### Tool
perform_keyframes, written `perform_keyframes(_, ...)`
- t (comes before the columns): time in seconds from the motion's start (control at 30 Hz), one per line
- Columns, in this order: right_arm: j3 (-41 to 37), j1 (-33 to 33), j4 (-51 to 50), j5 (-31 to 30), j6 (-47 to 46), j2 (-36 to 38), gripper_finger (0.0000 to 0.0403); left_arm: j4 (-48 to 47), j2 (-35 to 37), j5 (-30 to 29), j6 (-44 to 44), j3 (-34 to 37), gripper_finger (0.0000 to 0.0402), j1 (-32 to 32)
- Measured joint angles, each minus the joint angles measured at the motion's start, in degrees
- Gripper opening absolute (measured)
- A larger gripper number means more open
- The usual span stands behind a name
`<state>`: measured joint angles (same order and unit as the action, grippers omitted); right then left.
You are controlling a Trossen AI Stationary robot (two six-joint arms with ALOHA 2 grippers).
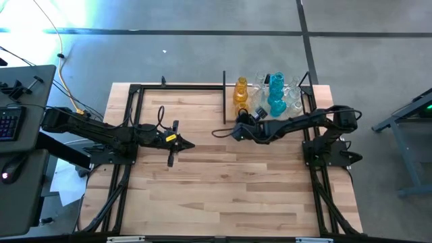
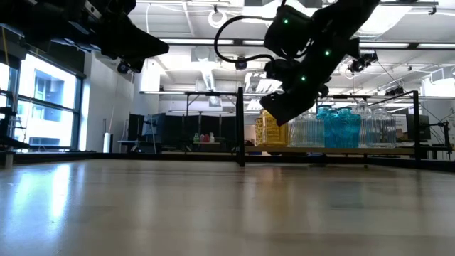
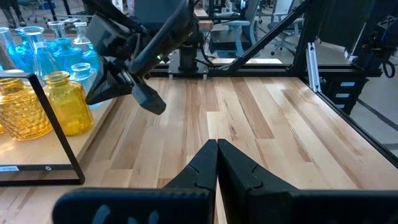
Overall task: Sort vases onto shelf
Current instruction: Put the yellow vase on the shelf aligned with the other yellow vase, then return to Home Position
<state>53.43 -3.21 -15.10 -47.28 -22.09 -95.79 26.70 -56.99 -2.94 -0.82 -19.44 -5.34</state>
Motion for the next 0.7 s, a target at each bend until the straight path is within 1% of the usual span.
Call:
perform_keyframes(0.17, 0.0, 0.4, 0.1, 0.2, 0.5, 0.0, 0.0001, 0.0, 0.0, 0.0, 0.0, 0.0, 0.0000, 0.0)
perform_keyframes(0.33, 0.0, 4.9, -2.1, 1.4, 3.8, 2.2, 0.0000, 0.0, 0.6, 4.0, 0.0, 0.0, 0.0000, 0.0)
perform_keyframes(0.43, 0.0, 8.0, -4.4, 4.7, 7.1, 4.5, 0.0000, -0.1, 1.5, 4.8, 1.4, 0.0, 0.0000, 0.2)
perform_keyframes(0.5, -0.4, 9.6, -4.0, 8.6, 10.6, 6.0, 0.0000, -0.3, 2.7, 6.6, 2.8, 0.0, 0.0000, 1.1)
perform_keyframes(0.57, -3.1, 10.4, 2.0, 14.8, 15.2, 8.1, 0.0000, 0.1, 3.4, 9.6, 3.8, 0.0, 0.0000, 2.1)
perform_keyframes(0.63, -7.7, 10.5, 12.0, 21.6, 19.0, 10.2, 0.0000, 2.5, 4.1, 12.3, 4.6, 1.6, 0.0000, 3.0)
perform_keyframes(0.7, -13.5, 10.5, 20.8, 25.6, 22.1, 12.5, 0.0000, 6.5, 4.0, 13.8, 5.0, 3.7, 0.0000, 4.1)
